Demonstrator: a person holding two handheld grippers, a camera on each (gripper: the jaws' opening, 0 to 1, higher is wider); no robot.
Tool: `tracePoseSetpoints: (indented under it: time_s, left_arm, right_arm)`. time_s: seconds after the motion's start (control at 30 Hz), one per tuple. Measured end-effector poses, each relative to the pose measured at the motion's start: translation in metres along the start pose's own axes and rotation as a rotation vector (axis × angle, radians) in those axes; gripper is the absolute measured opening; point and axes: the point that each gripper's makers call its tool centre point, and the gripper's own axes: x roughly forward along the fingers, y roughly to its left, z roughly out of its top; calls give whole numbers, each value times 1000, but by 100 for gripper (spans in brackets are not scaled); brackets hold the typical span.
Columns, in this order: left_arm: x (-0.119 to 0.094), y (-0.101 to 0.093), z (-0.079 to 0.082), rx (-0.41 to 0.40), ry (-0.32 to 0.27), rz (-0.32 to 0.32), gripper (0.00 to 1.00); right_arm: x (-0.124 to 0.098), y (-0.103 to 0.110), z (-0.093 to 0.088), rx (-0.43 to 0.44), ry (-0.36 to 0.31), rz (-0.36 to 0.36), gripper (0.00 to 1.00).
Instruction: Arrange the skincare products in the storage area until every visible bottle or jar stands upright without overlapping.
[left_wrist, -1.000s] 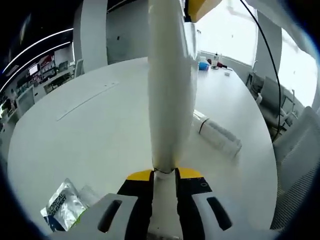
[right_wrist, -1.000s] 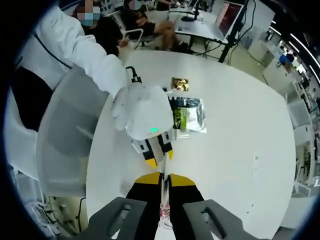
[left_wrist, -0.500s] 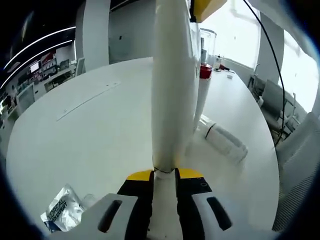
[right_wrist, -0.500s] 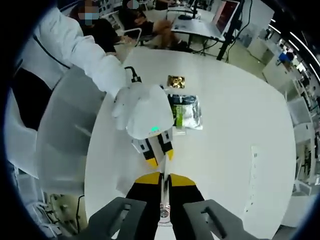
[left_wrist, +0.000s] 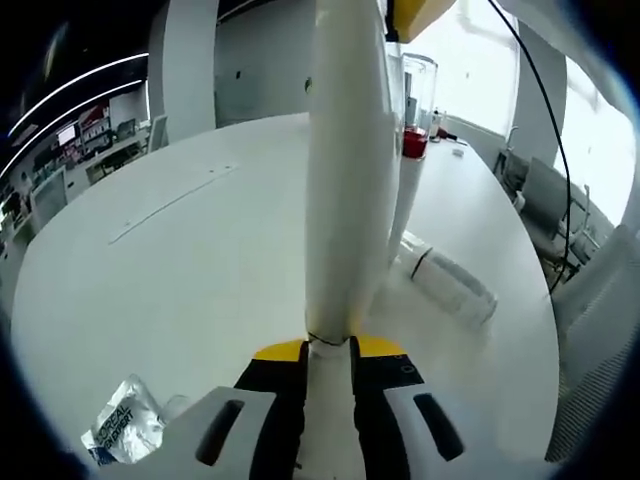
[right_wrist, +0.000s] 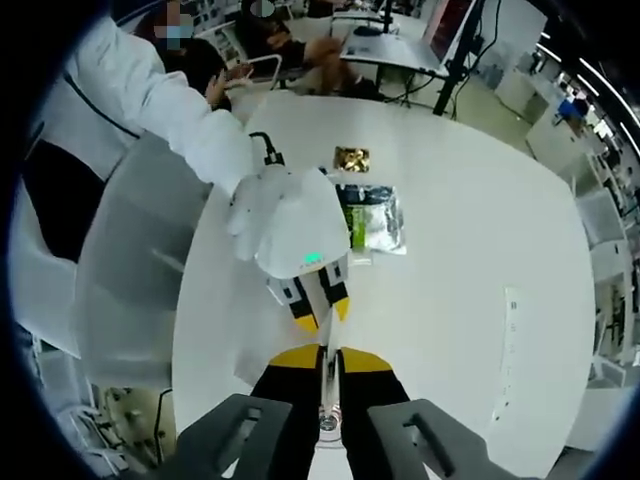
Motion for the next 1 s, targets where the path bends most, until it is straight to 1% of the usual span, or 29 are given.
tracePoseSetpoints:
  time_s: [0.07, 0.13, 0.4, 0.53, 0.67, 0.77, 0.83, 0.9, 1.0]
  left_arm:
    - [0, 0, 0, 9, -3, -2, 16]
    - [0, 1, 1, 8, -7, -4, 17]
    - [0, -2, 0, 21, -2, -10, 18]
    - [-3, -4, 3, 27, -12, -14, 20]
    - [-6, -2, 6, 29, -22, -11, 21]
    - [-11, -2, 8, 33, -23, -9, 23]
    - [-15, -2, 7, 37, -20, -4, 25]
    - [-22, -3, 8, 43, -25, 0, 27]
    - [-31, -6, 11, 53, -32, -9, 33]
  right_arm:
    - [1, 0, 0, -8, -1, 2, 0]
    - [0, -2, 0, -25, 0, -15, 0]
    - [-1, -1, -2, -27, 6, -13, 1]
    - [-2, -2, -2, -18, 2, -25, 8]
    - [-2, -2, -2, -29, 2, -42, 14]
    - [-2, -3, -2, -29, 1, -48, 22]
    - [-2, -1, -3, -32, 4, -56, 26]
    - [-2, 0, -3, -33, 4, -61, 31]
    - [-2, 6, -2, -31, 1, -57, 38]
